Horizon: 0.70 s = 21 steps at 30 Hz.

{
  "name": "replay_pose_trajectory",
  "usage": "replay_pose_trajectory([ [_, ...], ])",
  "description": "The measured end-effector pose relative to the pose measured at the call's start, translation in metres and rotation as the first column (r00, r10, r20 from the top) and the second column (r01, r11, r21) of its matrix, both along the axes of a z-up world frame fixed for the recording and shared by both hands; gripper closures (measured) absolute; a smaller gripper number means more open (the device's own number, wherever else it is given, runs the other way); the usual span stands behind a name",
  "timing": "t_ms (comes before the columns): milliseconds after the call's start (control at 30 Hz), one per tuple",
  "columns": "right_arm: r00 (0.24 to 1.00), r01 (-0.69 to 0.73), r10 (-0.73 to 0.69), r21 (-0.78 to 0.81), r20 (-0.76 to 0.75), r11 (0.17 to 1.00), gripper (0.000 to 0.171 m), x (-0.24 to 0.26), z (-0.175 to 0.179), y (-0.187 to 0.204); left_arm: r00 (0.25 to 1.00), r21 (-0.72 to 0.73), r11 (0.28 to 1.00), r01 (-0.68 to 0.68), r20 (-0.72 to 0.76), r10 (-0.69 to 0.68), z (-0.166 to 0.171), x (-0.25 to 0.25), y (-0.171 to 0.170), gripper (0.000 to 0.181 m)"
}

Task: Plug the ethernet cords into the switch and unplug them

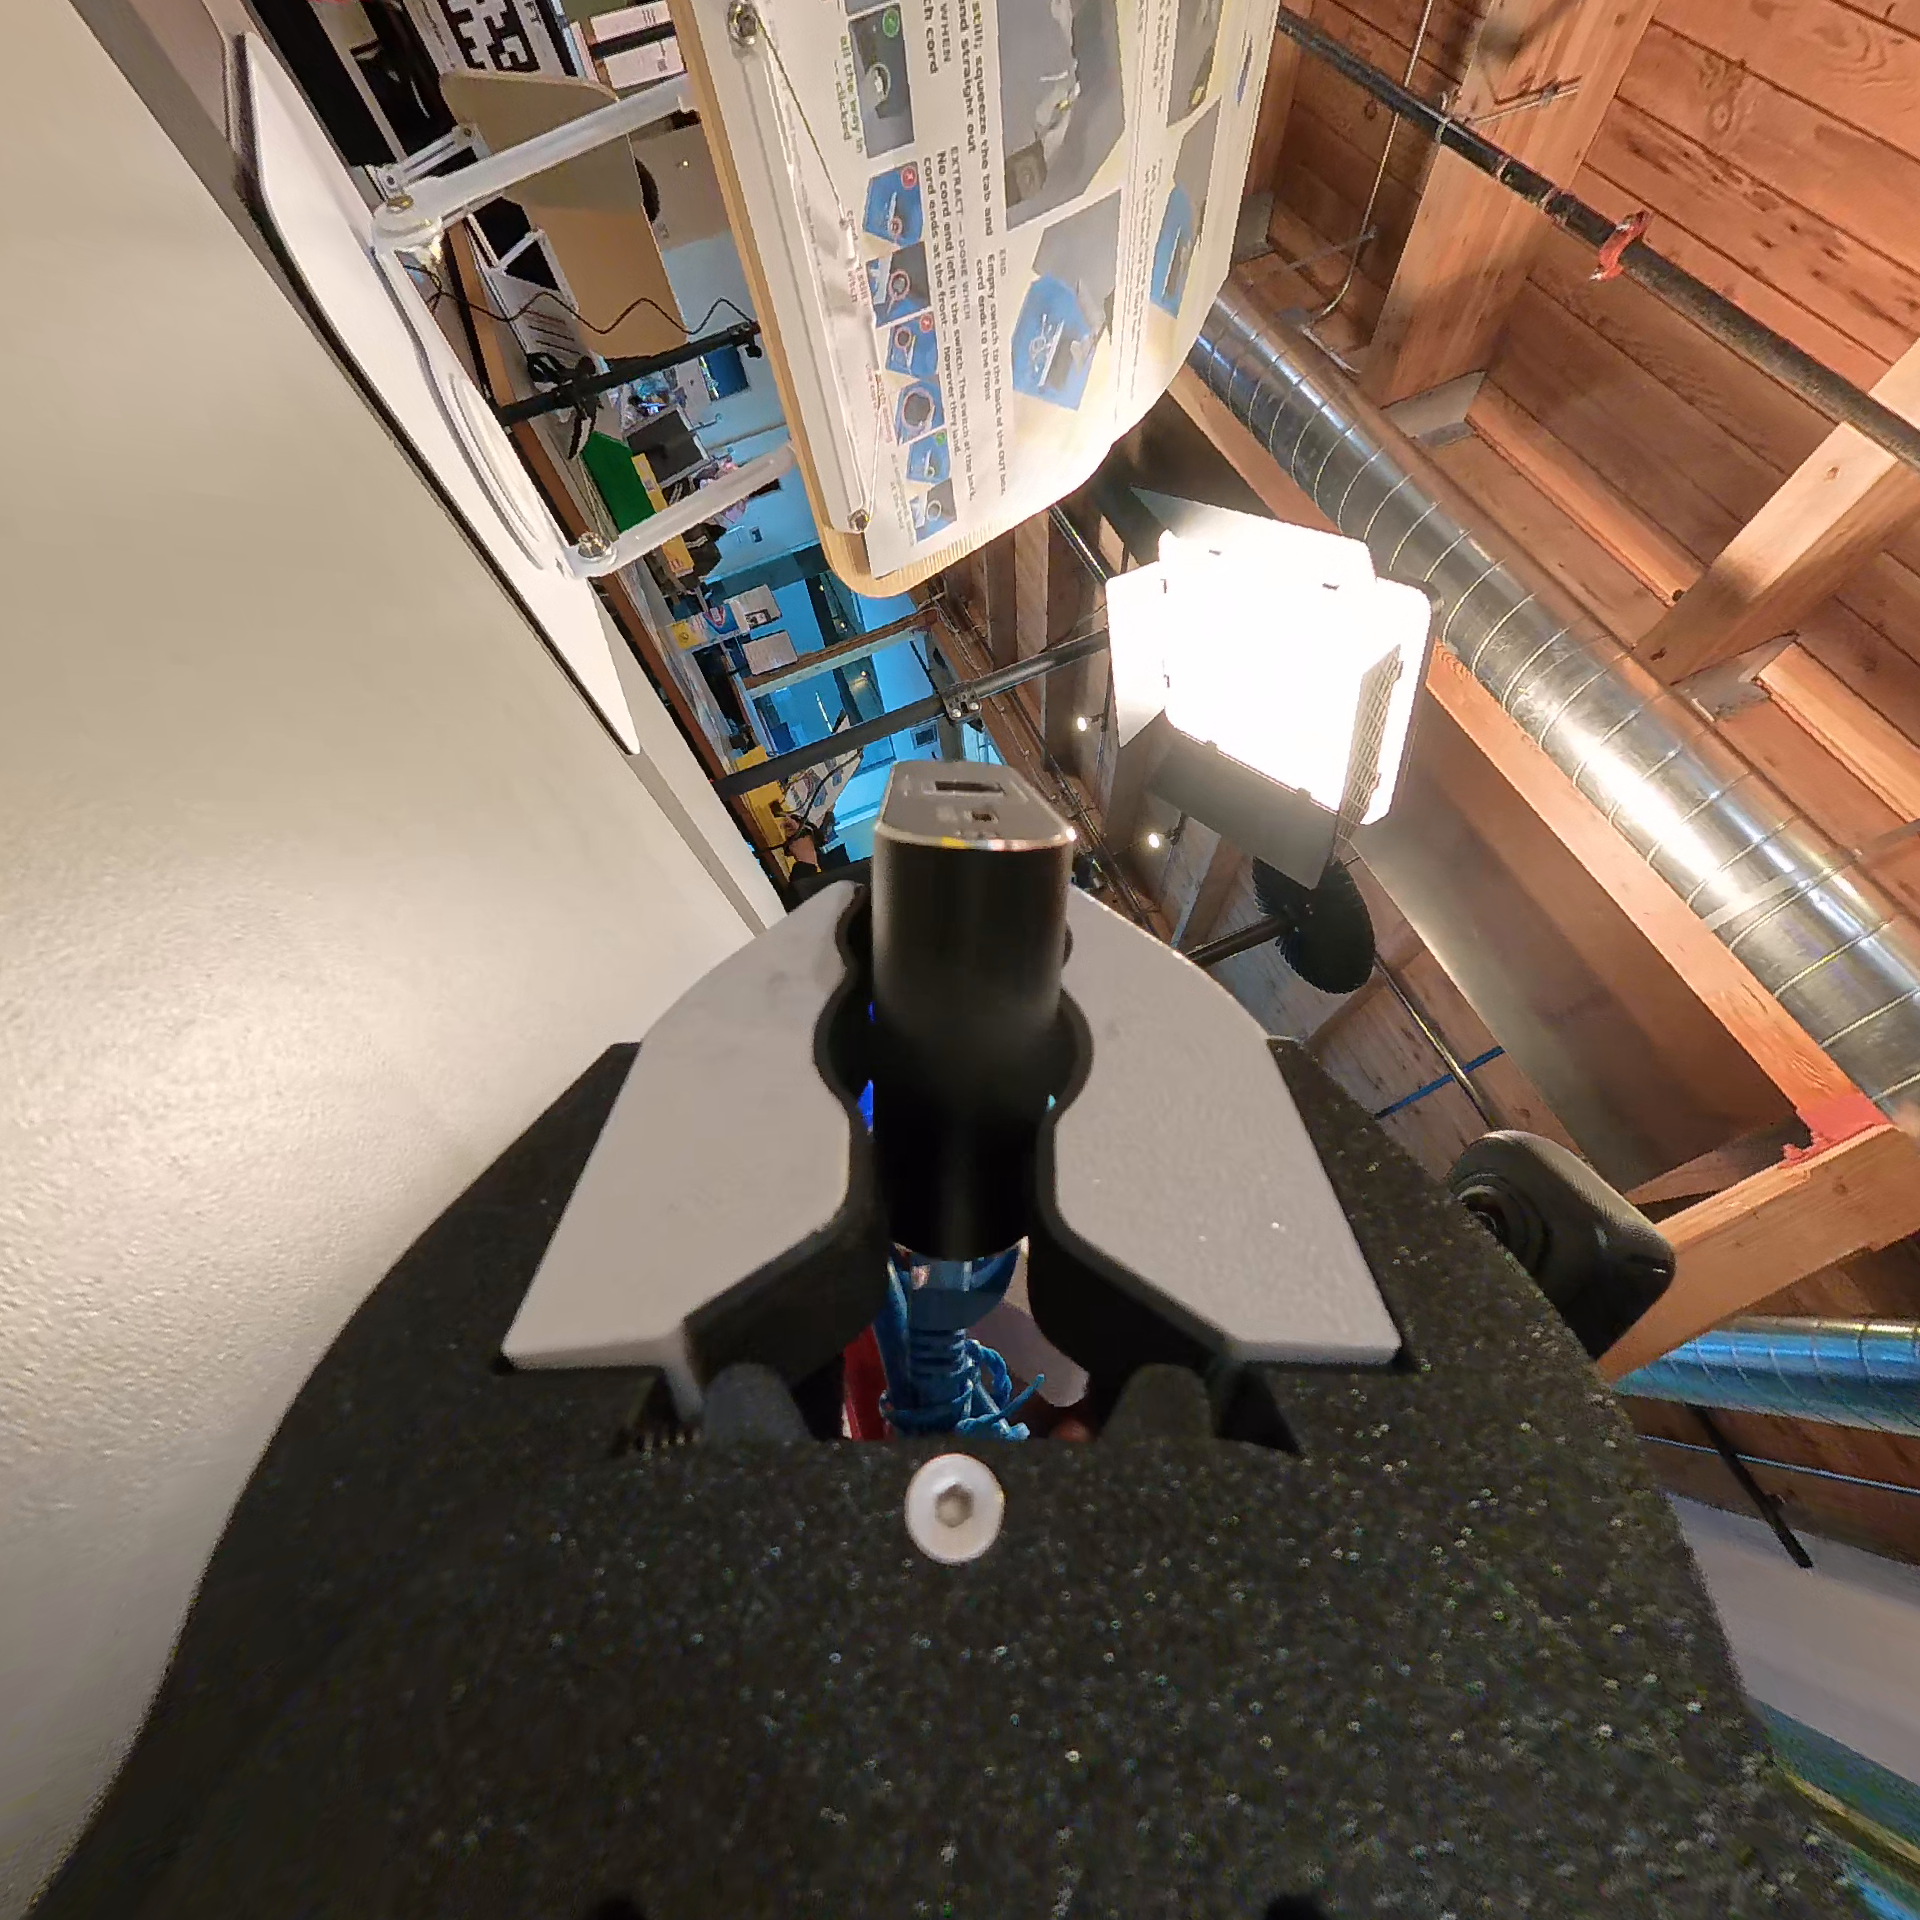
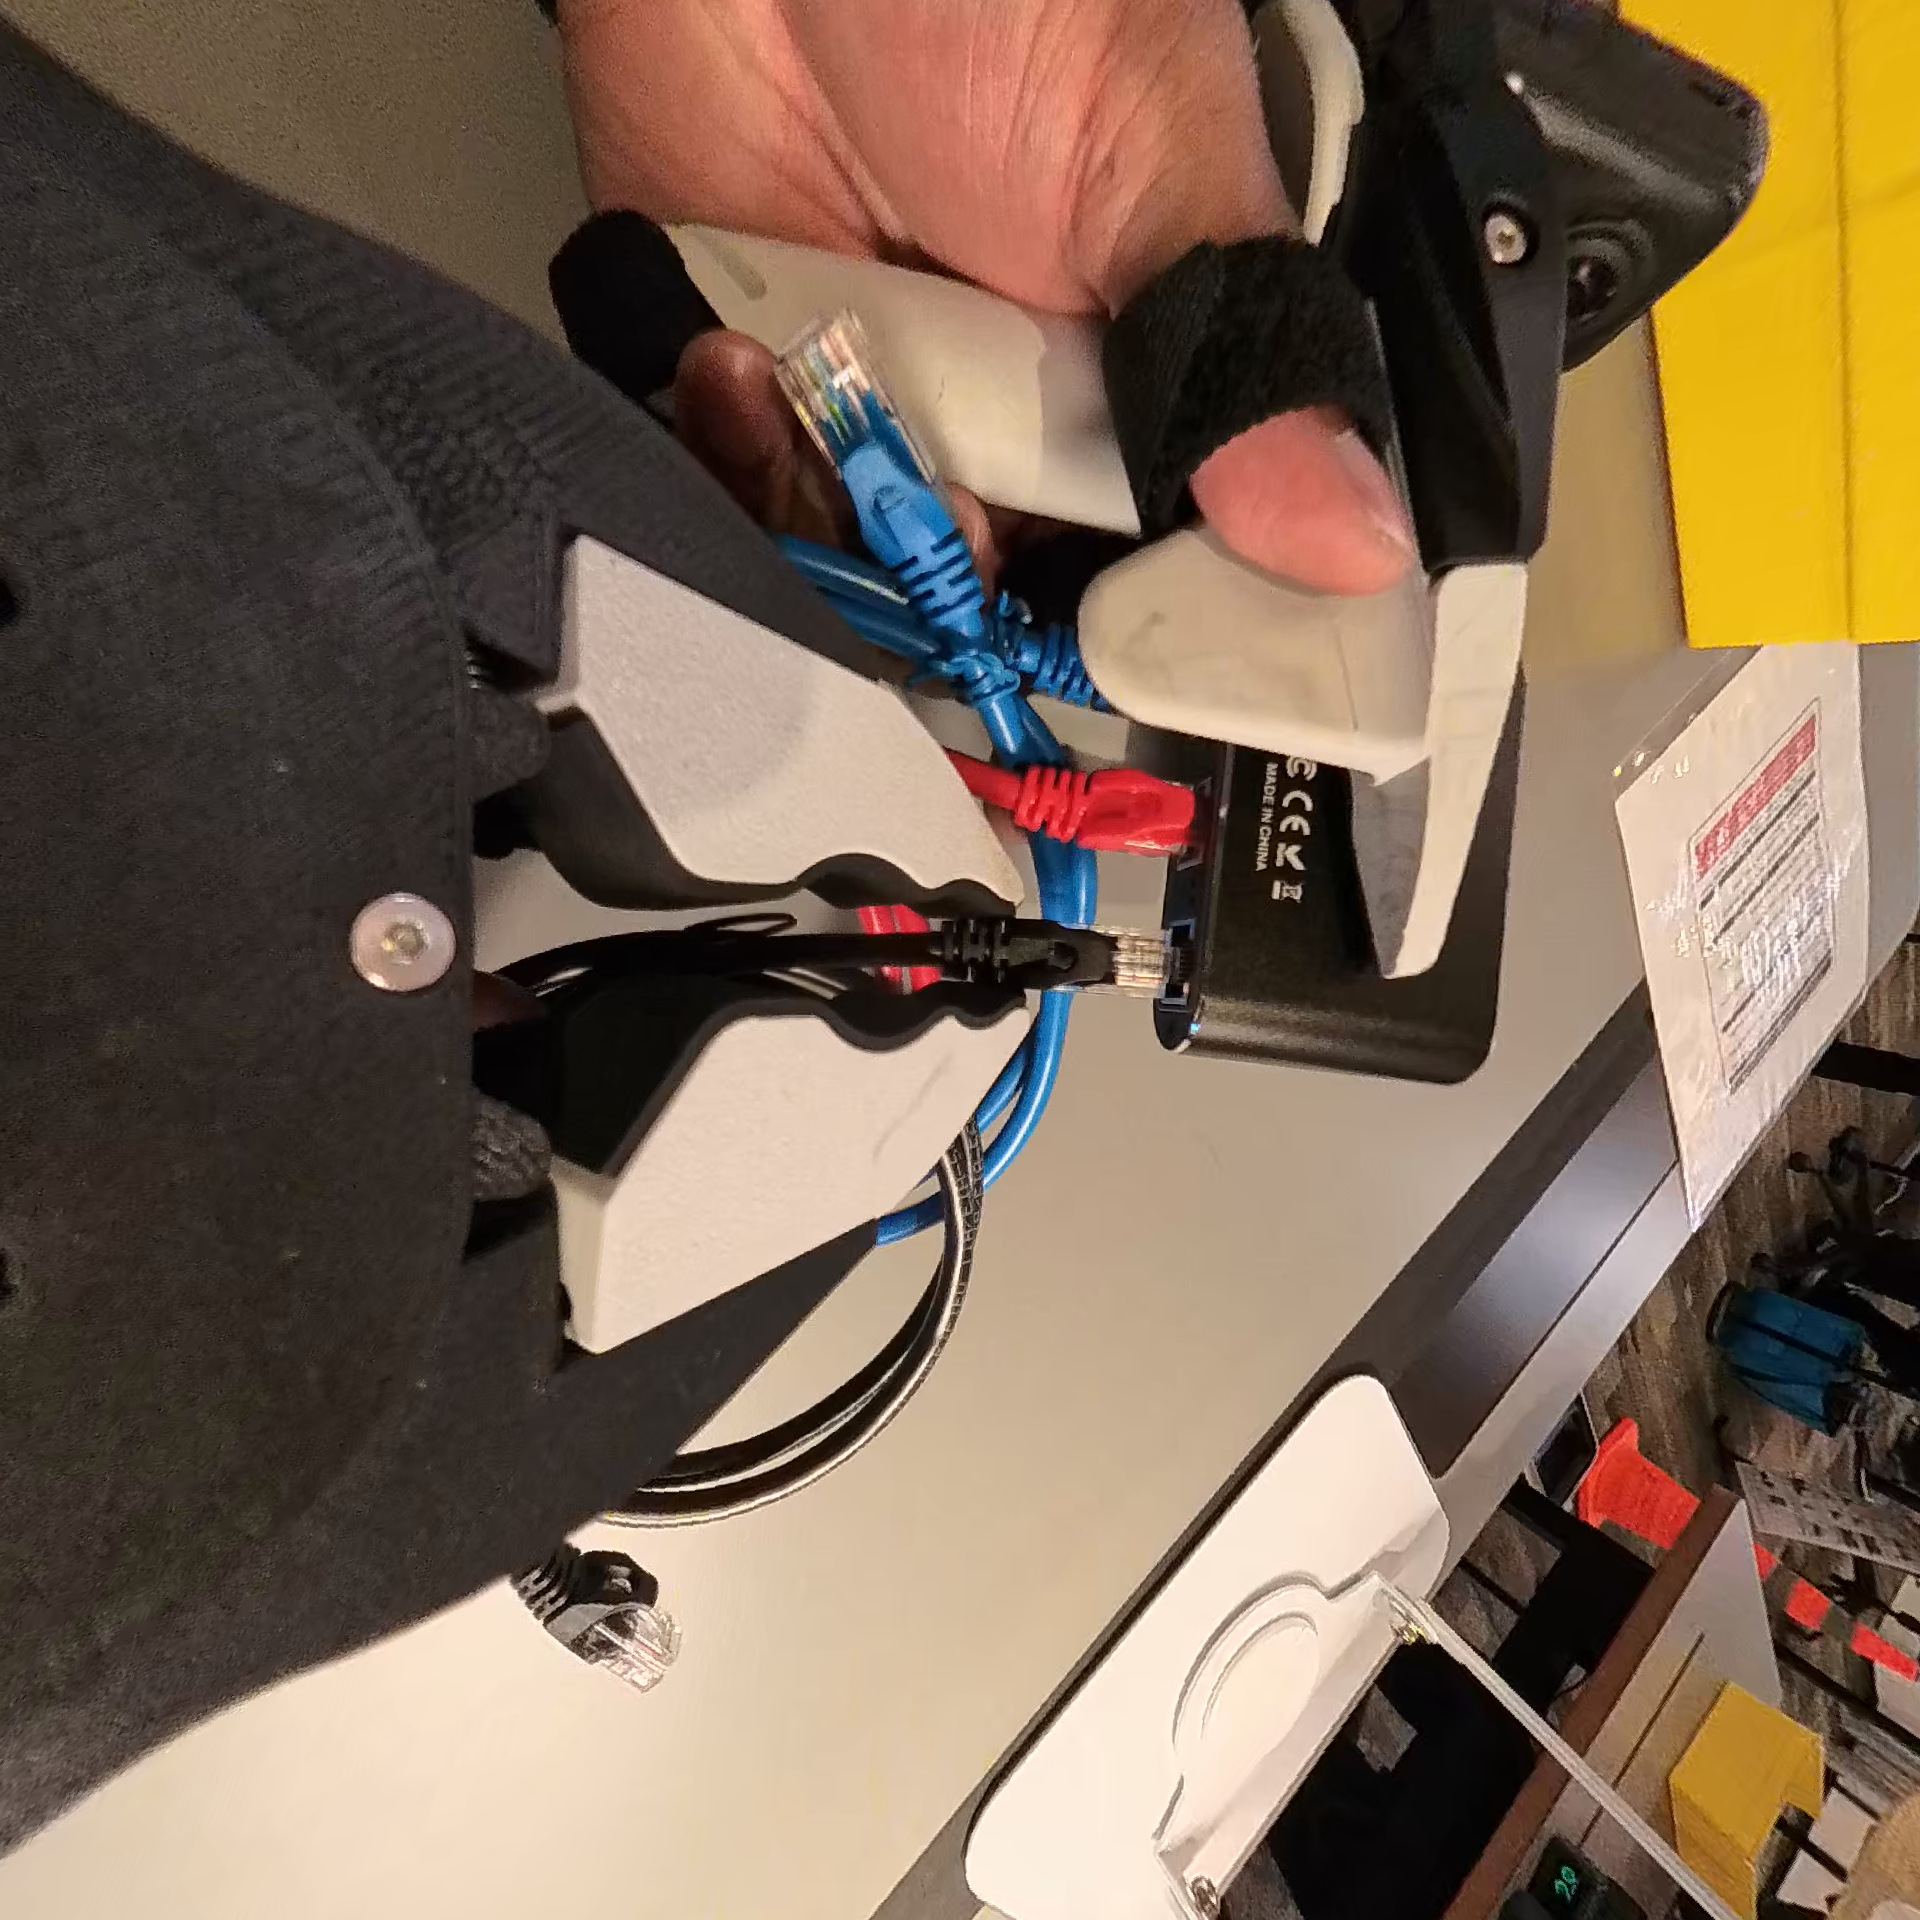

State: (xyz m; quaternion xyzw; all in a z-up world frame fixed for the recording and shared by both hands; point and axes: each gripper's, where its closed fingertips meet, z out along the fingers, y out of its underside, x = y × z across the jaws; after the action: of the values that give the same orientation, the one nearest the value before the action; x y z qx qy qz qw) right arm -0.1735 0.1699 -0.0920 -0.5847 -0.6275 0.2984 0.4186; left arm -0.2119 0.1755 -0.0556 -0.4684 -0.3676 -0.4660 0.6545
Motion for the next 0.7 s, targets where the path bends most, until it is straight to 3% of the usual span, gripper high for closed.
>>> replay_pose_trajectory([
  [400, 1.0, 0.001, -0.001, -0.006, -0.024, 1.0, 0.159, 0.0, 0.004, 0.0, 1.0, 0.002, 1.0, 0.013, 0.02, -0.013, -0.001, 0.0, 0.0, 0.152],
  [700, 1.0, 0.019, -0.019, -0.002, -0.022, 1.0, 0.159, 0.001, 0.005, 0.005, 0.996, -0.044, 0.997, 0.063, -0.055, -0.065, -0.001, 0.012, 0.005, 0.153],
])
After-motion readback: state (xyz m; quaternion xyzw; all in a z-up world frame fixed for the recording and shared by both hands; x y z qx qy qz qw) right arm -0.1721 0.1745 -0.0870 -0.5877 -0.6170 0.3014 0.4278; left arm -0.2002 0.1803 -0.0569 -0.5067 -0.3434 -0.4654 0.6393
